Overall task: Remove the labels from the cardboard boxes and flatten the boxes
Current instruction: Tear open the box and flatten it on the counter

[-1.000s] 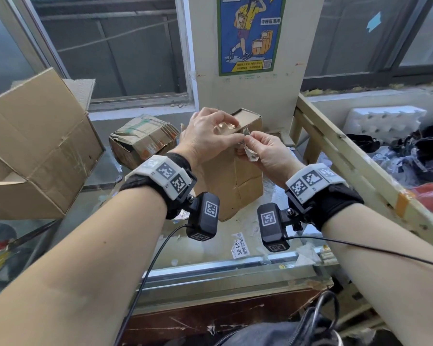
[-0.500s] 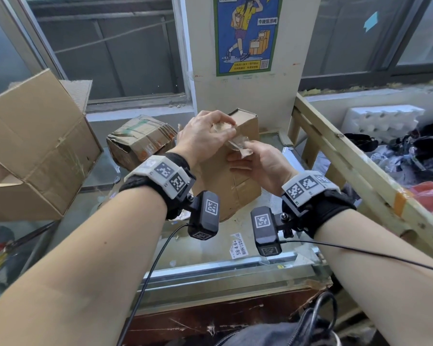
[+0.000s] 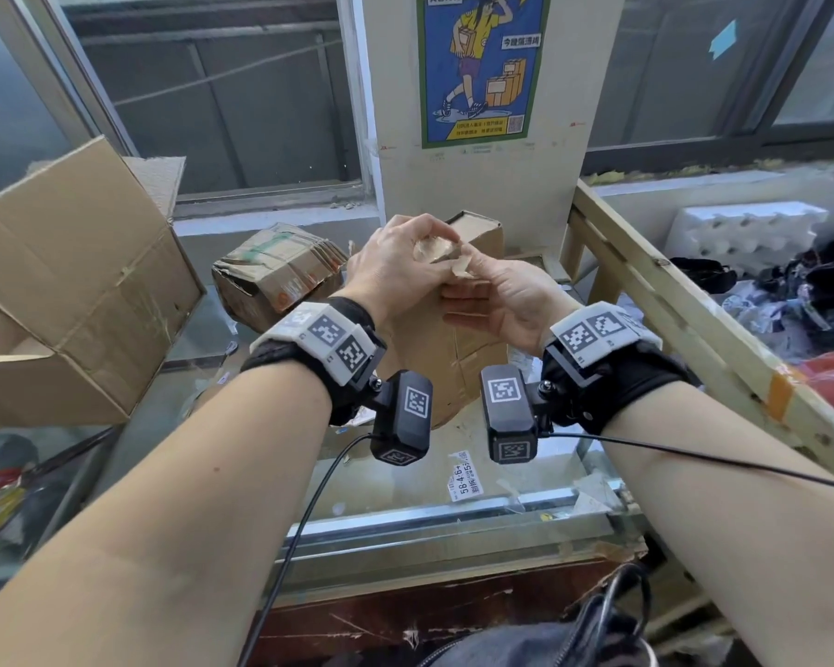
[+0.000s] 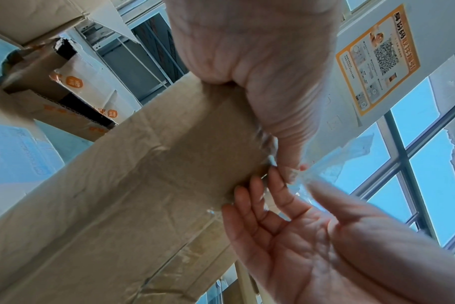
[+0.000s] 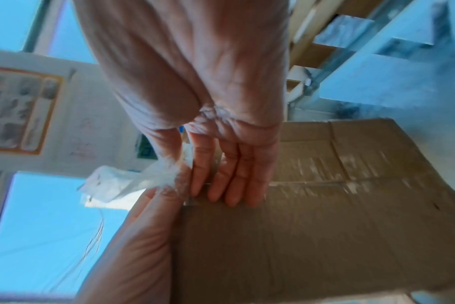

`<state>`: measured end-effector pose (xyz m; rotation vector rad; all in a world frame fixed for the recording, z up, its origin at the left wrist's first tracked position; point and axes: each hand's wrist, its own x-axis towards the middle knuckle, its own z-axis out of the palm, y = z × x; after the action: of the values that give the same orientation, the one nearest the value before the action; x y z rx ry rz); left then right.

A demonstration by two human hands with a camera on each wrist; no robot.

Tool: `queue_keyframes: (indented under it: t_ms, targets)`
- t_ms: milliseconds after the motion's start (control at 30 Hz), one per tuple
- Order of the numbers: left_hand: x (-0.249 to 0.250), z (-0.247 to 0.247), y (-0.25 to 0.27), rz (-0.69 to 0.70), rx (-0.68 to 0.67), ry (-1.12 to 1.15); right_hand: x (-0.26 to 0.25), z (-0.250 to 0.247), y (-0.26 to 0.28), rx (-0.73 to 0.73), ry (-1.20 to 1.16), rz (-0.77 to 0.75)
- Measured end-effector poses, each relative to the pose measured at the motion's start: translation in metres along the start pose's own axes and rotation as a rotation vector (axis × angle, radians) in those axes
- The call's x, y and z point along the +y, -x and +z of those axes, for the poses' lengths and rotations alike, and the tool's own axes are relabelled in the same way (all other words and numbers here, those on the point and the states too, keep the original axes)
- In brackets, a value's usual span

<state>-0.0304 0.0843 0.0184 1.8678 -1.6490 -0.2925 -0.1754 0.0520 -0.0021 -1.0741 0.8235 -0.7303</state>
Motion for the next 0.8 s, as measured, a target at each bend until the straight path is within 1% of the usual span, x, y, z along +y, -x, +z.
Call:
queue_keyframes:
  t_ms: [100,167,400,567,800]
  targets:
    - [0.0,-0.001,0.001,-0.002,-0.007,0.013,0.007,0.0,-0.001,0.0,-0.141,-0.016]
    - [0.001,-0.002,0.001,-0.005,-0.014,0.03,0.013,0.0,-0.001,0.001,-0.193,-0.037]
    - [0.002,-0.004,0.002,-0.028,-0.021,0.077,0.021,-0.004,-0.005,-0.013,-0.135,-0.078]
    - [0.004,-0.002,0.002,-0.018,-0.033,0.063,0.029,-0.01,-0.002,-0.033,-0.163,-0.069]
    - [0.004,-0.002,0.002,-0.002,-0.045,0.064,0.038,-0.012,0.0,-0.021,-0.184,-0.085]
